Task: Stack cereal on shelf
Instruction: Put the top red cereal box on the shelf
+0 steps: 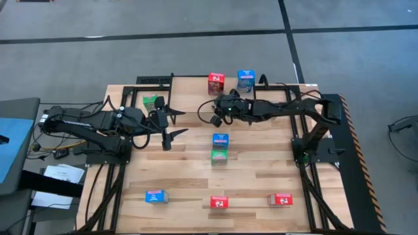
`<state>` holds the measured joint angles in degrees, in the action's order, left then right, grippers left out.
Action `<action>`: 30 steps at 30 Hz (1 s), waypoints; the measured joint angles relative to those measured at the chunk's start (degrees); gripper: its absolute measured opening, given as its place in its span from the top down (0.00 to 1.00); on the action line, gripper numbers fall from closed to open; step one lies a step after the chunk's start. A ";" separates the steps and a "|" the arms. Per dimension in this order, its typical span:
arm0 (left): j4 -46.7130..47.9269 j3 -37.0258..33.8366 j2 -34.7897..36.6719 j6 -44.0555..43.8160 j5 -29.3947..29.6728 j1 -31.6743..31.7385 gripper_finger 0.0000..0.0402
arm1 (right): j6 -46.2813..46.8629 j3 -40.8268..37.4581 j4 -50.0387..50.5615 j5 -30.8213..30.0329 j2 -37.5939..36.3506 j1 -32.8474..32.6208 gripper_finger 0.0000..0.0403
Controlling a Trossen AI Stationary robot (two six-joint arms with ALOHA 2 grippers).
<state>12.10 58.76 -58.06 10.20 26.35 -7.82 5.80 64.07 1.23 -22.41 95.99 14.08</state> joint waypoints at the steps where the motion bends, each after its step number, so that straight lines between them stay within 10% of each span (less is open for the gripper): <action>1: 0.01 0.00 0.00 0.00 0.00 0.00 0.32 | 0.14 0.07 -0.03 -0.07 -0.74 -0.02 0.67; 30: 0.02 0.00 0.00 0.26 -0.02 0.00 0.32 | -0.29 0.13 3.82 -3.19 -3.92 5.00 0.67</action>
<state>12.12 58.76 -58.06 10.46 26.33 -7.81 5.51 64.20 5.05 -25.61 92.07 19.08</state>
